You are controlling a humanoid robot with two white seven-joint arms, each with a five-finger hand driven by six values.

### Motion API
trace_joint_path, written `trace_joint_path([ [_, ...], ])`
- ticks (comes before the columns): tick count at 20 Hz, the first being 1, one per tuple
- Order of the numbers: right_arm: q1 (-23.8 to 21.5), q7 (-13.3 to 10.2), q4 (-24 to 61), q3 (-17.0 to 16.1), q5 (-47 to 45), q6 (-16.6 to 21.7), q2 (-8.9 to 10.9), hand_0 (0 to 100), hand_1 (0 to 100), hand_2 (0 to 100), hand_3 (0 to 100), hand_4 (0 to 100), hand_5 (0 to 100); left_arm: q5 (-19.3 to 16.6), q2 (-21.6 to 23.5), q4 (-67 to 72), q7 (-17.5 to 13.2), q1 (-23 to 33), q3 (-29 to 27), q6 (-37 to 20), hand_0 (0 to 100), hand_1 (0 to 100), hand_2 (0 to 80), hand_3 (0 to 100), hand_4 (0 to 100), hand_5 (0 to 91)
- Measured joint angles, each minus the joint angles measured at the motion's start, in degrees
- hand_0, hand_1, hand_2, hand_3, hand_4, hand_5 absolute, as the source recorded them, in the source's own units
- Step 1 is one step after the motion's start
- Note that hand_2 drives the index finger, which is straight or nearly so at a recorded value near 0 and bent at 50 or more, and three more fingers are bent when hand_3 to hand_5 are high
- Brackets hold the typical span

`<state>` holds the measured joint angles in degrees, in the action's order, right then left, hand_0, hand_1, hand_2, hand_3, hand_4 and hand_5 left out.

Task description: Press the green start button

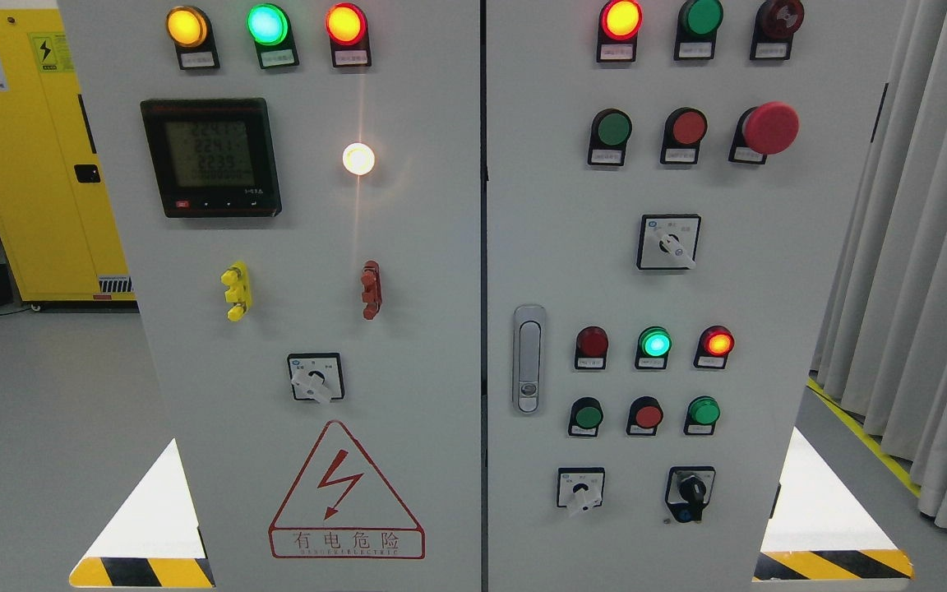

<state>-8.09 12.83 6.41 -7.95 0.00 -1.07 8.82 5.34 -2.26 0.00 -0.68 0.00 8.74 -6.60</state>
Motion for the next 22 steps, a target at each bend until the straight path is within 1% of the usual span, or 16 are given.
trace_joint_path([
  [12,0.0,-0.6,0.7,0.2,0.0,0.3,-0.64,25,37,0,0,0,0,0.0,0.1,0.0,0.0,0.0,0.0,0.0,12,56,0.0,0,0,0.0],
  [13,-0.1,0.0,1.0,0.2,0.0,1.1,-0.64,25,37,0,0,0,0,0.0,0.1,0.0,0.0,0.0,0.0,0.0,12,56,0.0,0,0,0.0],
  [18,-2.7,3.7,5.5,0.6,0.0,10.3,-0.42,23,41,0,0,0,0,0.0,0.1,0.0,0.0,0.0,0.0,0.0,12,56,0.0,0,0,0.0],
  [20,-3.2,4.4,7.5,0.7,0.0,14.2,-0.32,22,43,0,0,0,0,0.0,0.1,0.0,0.0,0.0,0.0,0.0,12,56,0.0,0,0,0.0],
  [22,-3.2,4.9,9.2,0.8,0.0,19.0,-0.3,23,45,0,0,0,0,0.0,0.1,0.0,0.0,0.0,0.0,0.0,12,56,0.0,0,0,0.0],
])
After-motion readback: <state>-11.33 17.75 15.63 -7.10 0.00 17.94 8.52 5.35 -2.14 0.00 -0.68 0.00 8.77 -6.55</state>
